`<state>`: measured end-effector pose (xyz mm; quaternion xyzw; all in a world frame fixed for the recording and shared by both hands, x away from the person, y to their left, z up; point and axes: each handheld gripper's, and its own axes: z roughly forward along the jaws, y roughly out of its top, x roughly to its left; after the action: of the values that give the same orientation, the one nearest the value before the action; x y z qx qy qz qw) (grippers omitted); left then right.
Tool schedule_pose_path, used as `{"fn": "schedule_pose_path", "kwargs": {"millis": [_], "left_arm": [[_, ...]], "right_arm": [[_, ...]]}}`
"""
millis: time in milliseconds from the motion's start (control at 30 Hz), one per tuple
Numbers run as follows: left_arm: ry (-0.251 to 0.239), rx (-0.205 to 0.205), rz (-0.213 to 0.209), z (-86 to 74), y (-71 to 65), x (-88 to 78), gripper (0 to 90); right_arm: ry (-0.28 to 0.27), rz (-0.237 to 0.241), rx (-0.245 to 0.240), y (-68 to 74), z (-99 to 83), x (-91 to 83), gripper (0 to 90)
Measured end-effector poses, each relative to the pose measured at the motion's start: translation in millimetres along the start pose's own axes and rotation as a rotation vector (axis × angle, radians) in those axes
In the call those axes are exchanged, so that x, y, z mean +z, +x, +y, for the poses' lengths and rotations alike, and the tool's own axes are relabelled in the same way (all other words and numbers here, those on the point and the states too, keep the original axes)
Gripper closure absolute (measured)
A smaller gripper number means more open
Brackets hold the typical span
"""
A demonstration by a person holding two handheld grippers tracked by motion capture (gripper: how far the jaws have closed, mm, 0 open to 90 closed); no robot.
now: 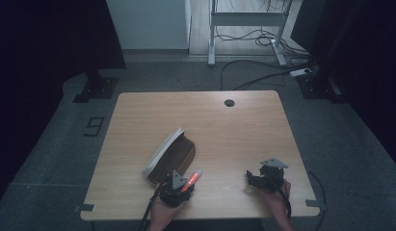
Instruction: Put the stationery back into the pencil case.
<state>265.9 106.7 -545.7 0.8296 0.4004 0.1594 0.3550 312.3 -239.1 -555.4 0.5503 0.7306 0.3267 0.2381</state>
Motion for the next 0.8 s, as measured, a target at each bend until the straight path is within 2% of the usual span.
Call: {"fn": "schedule_pose_path", "kwargs": {"millis": [200, 367, 800], "left_arm": [[-0.005, 0.010, -0.003, -0.9, -1.4, -0.7, 67.1], [-0.028, 0.006, -0.015, -0.9, -1.6, -3.9, 67.4], [-0.132, -0.014, -0.032, 10.0, 5.3, -35.4, 67.5]], "right_arm": [[0.000, -0.001, 0.000, 0.0, 0.0, 0.0, 12.6], [0.000, 0.000, 0.000, 0.0, 0.0, 0.0, 12.6], [0.000, -0.001, 0.000, 0.1, 0.0, 0.0, 12.6]]}}
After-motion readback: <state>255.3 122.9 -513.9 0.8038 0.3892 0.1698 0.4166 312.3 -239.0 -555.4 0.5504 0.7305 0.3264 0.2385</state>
